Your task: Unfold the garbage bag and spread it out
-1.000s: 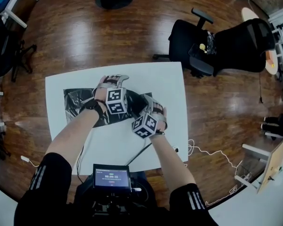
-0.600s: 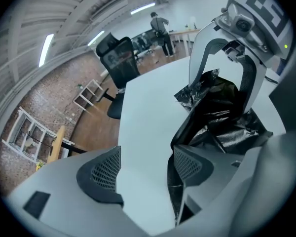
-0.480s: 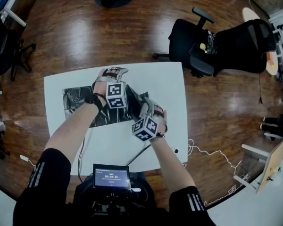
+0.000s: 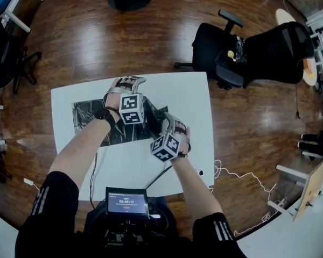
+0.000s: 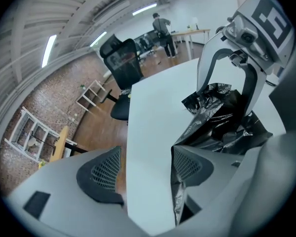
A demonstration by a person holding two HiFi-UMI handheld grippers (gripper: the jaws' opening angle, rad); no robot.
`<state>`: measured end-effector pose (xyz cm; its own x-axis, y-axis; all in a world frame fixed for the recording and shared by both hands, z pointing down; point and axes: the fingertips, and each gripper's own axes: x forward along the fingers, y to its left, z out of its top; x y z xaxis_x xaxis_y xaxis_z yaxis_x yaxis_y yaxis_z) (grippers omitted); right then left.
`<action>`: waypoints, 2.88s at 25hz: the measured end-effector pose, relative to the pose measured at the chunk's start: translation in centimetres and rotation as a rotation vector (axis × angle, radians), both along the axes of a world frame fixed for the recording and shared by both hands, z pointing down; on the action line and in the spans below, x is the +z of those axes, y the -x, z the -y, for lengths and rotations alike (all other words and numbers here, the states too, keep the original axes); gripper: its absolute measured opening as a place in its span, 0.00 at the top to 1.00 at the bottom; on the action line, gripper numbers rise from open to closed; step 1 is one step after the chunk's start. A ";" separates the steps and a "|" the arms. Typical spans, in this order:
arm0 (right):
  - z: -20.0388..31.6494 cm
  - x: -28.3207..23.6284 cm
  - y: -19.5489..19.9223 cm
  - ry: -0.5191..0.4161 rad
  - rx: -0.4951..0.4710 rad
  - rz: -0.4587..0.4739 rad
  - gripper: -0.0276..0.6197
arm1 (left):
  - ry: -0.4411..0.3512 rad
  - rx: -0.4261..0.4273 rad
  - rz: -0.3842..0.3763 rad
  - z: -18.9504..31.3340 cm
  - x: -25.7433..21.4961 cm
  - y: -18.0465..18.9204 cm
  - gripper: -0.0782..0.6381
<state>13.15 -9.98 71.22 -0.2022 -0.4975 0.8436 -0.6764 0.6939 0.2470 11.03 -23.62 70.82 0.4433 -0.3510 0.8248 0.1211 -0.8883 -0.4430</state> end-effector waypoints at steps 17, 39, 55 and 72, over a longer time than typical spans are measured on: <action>1.2 -4.5 -5.0 -0.097 0.200 0.110 0.27 | 0.091 0.067 -0.150 -5.2 -6.8 -3.0 0.42; -0.3 0.3 -5.7 -0.011 0.204 0.093 0.26 | 0.003 0.106 -0.022 -2.7 1.8 -5.4 0.42; 1.4 -3.9 -5.6 -0.091 0.277 0.241 0.26 | 0.112 -0.018 -0.238 -3.3 -4.4 -3.4 0.42; 1.3 -11.0 -0.5 -0.177 0.190 0.372 0.31 | 0.069 -0.246 -0.314 -6.8 -10.7 12.7 0.43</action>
